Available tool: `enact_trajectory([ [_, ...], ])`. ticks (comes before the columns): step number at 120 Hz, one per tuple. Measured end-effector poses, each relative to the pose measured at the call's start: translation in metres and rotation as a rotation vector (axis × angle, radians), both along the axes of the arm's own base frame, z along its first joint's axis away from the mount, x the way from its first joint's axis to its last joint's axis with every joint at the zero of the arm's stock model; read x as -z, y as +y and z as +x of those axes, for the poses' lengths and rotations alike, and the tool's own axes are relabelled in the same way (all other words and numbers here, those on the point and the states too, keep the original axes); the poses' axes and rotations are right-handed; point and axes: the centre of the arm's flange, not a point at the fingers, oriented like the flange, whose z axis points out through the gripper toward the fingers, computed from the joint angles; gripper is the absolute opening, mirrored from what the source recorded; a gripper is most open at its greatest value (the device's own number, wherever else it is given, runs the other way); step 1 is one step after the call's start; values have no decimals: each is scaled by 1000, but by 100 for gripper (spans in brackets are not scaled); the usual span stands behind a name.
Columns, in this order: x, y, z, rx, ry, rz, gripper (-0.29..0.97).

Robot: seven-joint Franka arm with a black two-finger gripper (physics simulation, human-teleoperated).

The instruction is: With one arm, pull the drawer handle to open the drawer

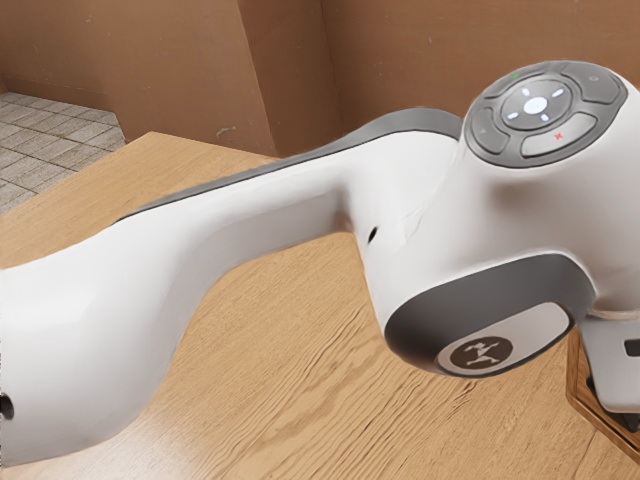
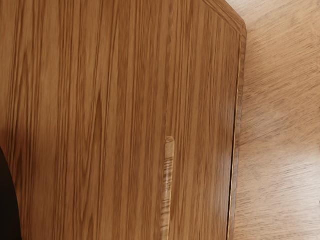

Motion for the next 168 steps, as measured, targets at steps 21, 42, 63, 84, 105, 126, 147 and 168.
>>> enact_trajectory([
  [21, 5, 0, -7, -3, 3, 17, 68],
  [42, -6, 9, -32, -16, -4, 29, 52],
  [63, -6, 24, -64, -15, 13, 42, 54],
  [84, -11, 44, -107, -19, 23, 44, 46],
  [105, -15, 77, -145, -49, 20, 43, 37],
  [126, -9, 96, -174, -73, 33, 33, 57],
  [147, -7, 98, -177, -85, 43, 25, 62],
  [168, -35, 100, -176, -100, 0, -14, 2],
])
